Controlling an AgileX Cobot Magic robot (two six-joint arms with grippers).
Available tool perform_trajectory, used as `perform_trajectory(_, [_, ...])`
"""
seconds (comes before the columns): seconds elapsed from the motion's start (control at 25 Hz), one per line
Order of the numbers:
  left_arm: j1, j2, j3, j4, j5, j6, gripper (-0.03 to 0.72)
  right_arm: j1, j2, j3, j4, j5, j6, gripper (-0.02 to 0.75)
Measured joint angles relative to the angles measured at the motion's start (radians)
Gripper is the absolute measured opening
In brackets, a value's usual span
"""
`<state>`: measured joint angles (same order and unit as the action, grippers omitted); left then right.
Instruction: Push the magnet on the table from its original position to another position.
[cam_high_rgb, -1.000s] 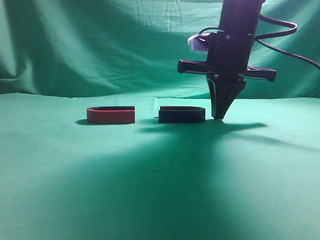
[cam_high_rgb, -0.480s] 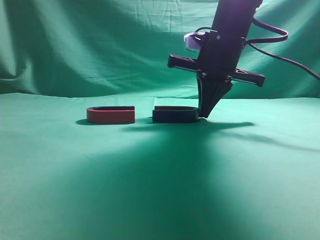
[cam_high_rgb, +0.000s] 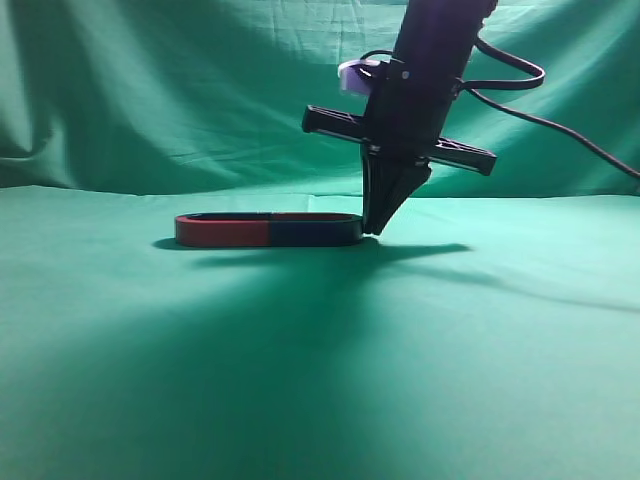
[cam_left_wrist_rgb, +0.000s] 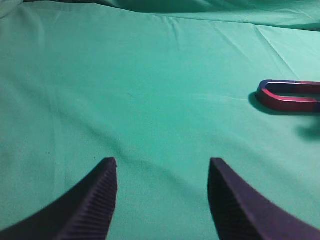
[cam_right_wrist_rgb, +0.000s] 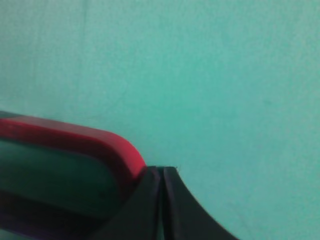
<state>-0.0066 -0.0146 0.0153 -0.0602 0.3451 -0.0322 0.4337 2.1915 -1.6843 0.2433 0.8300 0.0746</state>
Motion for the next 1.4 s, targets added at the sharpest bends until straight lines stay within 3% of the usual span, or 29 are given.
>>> perform_trajectory(0.2, [0.0, 0.0, 0.0, 0.0, 0.0, 0.0, 0.372, 0.002, 0.009, -0.08, -0.033, 0.061, 0.0, 0.0])
perform_trajectory(0.44, [0.0, 0.0, 0.0, 0.0, 0.0, 0.0, 0.372, 0.004, 0.002, -0.346, -0.089, 0.367, 0.0, 0.0])
perform_trajectory(0.56, [0.0, 0.0, 0.0, 0.0, 0.0, 0.0, 0.372, 0.006, -0.051, -0.431, -0.093, 0.397, 0.0, 0.0])
perform_trajectory(0.88, [0.0, 0.0, 0.0, 0.0, 0.0, 0.0, 0.372, 0.007, -0.336, -0.447, -0.11, 0.426, 0.0, 0.0])
perform_trajectory(1.08, [0.0, 0.0, 0.0, 0.0, 0.0, 0.0, 0.372, 0.007, -0.566, -0.355, -0.134, 0.431, 0.0, 0.0])
perform_trajectory(1.4, [0.0, 0.0, 0.0, 0.0, 0.0, 0.0, 0.372, 0.007, -0.916, 0.009, -0.238, 0.441, 0.0, 0.0])
